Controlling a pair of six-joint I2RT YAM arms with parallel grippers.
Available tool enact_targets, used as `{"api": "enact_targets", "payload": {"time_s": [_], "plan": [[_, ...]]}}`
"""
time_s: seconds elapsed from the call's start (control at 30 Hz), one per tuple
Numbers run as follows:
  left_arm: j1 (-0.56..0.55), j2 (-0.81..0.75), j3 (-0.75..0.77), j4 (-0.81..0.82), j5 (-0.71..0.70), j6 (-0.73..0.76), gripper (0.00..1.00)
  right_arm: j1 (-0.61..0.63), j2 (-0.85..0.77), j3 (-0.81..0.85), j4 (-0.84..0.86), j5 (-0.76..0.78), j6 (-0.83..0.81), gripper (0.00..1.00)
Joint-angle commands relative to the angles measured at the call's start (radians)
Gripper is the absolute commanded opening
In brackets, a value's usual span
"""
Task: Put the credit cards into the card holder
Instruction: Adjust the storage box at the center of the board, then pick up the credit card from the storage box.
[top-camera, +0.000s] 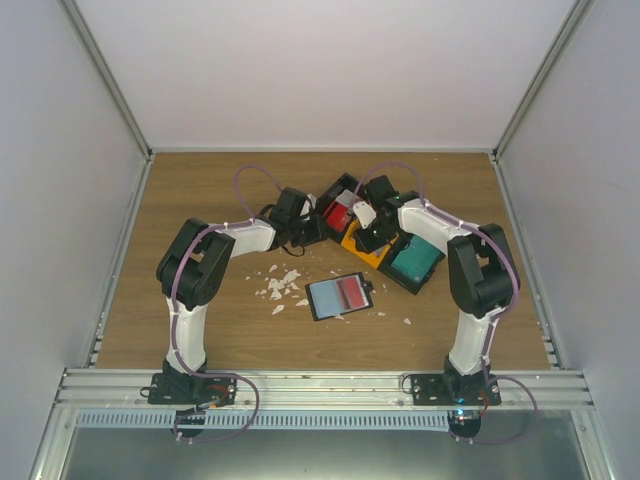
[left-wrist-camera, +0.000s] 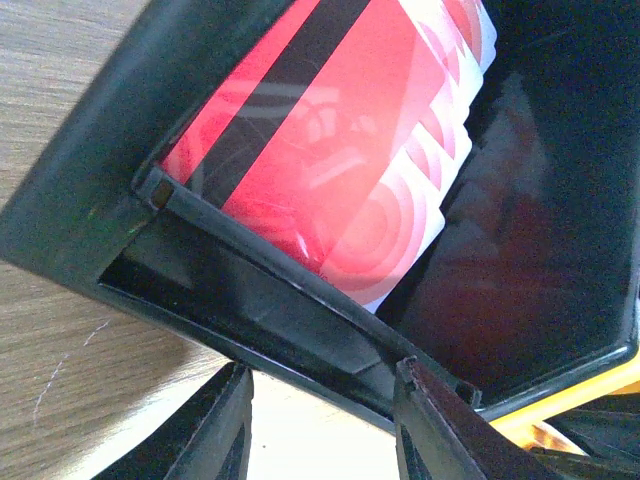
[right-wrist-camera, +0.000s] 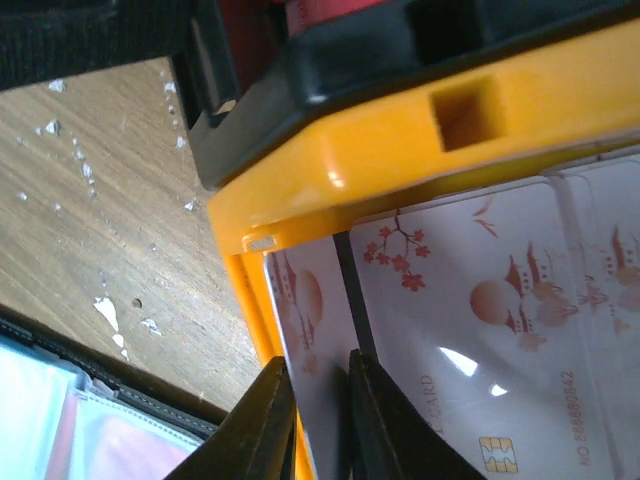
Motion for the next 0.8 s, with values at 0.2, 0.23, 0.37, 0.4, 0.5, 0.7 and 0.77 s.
{"api": "enact_targets", "payload": {"time_s": [0.2, 0.23, 0.37, 0.4, 0.5, 0.7, 0.77], "plan": [[0.001, -0.007, 0.02, 0.026, -0.011, 0.018, 0.4, 0.017, -0.058, 0.031, -0.001, 0.08, 0.069, 0.01], [0.001, -0.011, 0.018, 0.025, -0.013, 0.018, 0.4, 0.018, -0.061, 0.036, -0.001, 0.096, 0.079, 0.01], [0.002, -0.036, 0.008, 0.025, -0.024, 0.021, 0.42, 0.017, -0.089, 0.053, 0.001, 0.151, 0.131, 0.01], [0.001, -0.043, 0.004, 0.027, -0.026, 0.02, 0.43, 0.017, -0.099, 0.056, 0.0, 0.163, 0.14, 0.0], [0.002, -0.072, -0.014, 0.033, -0.033, 0.018, 0.46, 0.018, -0.139, 0.057, 0.001, 0.175, 0.173, 0.01], [0.001, -0.159, -0.076, 0.053, -0.047, -0.006, 0.58, 0.012, -0.228, 0.085, 0.006, 0.135, 0.322, 0.0], [0.001, -0.21, -0.109, 0.06, -0.061, -0.015, 0.6, 0.012, -0.257, 0.08, 0.045, 0.022, 0.382, 0.01]]}}
